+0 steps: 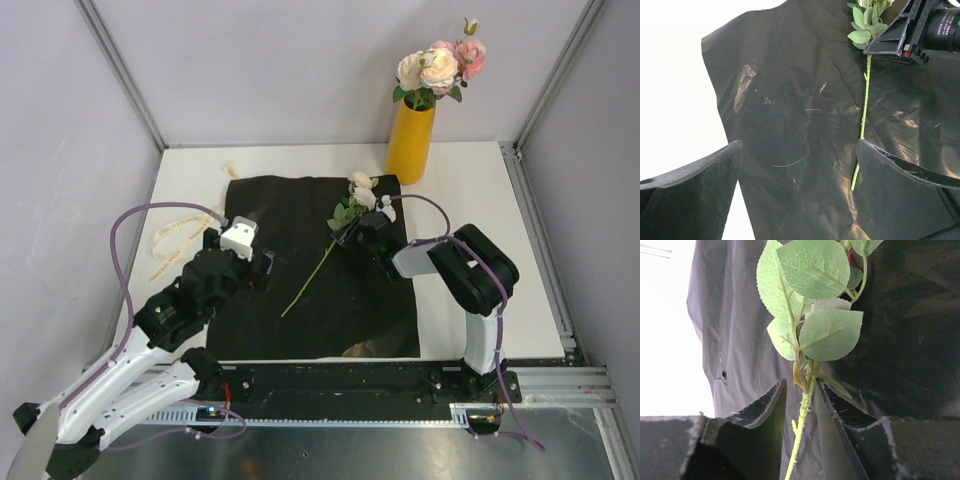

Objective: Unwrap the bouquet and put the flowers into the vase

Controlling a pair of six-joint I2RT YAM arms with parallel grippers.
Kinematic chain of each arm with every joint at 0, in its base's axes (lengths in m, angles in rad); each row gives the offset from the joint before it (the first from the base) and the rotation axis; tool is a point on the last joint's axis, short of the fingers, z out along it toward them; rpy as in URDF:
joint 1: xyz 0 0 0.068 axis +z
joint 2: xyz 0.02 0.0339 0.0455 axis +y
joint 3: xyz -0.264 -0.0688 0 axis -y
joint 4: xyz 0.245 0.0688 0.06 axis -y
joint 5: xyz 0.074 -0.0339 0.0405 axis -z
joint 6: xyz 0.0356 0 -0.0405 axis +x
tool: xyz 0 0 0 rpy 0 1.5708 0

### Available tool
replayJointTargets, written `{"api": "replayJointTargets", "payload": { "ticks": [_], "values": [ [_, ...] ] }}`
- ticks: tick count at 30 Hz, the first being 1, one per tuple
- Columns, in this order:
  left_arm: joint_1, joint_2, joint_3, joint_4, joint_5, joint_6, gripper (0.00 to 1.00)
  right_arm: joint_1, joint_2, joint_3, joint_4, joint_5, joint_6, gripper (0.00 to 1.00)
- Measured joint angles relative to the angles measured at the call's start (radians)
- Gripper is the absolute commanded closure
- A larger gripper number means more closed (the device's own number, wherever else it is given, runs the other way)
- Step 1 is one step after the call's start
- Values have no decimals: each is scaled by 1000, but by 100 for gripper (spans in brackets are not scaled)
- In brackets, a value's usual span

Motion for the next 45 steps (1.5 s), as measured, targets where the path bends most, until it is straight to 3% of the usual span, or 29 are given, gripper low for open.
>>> {"api": "replayJointTargets", "payload": {
  "ticks": [12,18,25,45],
  "values": [
    [0,-6,0,0,0,0,0,-11,28,74,-123,11,5,65],
    [0,-6,0,0,0,0,0,-13,36,99,-152,11,13,96],
    [0,-11,0,0,-1,0,0,-19,17,100,-166,16,-24,100],
    [0,-13,-1,0,-3,0,0,-83,-598,85,-41,200,-556,100]
  ]
}}
